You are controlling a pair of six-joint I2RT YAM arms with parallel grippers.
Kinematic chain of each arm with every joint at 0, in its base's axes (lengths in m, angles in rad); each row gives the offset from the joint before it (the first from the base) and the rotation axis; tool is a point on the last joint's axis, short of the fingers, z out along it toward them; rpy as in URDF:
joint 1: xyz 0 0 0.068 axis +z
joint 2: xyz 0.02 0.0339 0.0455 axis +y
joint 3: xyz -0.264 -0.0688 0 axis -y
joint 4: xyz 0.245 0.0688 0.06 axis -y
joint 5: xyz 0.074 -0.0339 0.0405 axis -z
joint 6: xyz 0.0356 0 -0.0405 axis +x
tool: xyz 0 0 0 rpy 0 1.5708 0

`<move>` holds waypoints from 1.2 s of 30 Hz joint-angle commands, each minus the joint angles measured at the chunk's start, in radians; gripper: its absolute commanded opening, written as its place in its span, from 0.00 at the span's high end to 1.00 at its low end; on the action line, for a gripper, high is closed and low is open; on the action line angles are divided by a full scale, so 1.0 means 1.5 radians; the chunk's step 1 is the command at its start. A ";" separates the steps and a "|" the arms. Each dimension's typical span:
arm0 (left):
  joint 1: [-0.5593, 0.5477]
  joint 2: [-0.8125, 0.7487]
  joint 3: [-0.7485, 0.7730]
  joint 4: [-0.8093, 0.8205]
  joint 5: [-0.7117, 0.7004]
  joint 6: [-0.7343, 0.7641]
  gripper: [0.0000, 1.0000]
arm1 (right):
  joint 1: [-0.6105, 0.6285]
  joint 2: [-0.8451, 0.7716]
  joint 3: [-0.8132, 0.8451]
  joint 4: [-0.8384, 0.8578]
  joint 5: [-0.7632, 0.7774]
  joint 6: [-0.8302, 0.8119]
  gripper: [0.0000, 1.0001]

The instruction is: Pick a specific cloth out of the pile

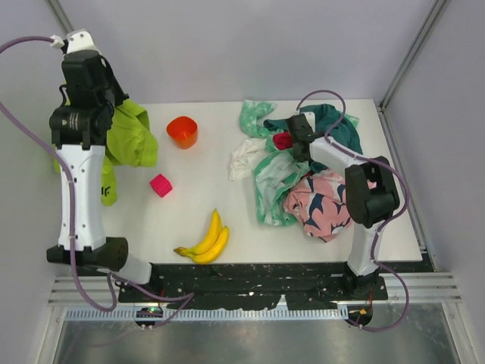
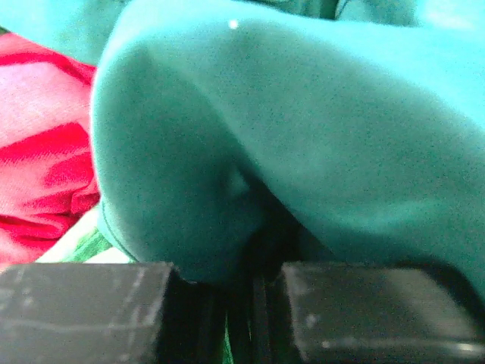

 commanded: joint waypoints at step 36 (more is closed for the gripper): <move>0.168 0.354 -0.104 0.001 0.089 -0.245 0.62 | -0.078 -0.224 -0.139 0.027 -0.011 -0.040 0.54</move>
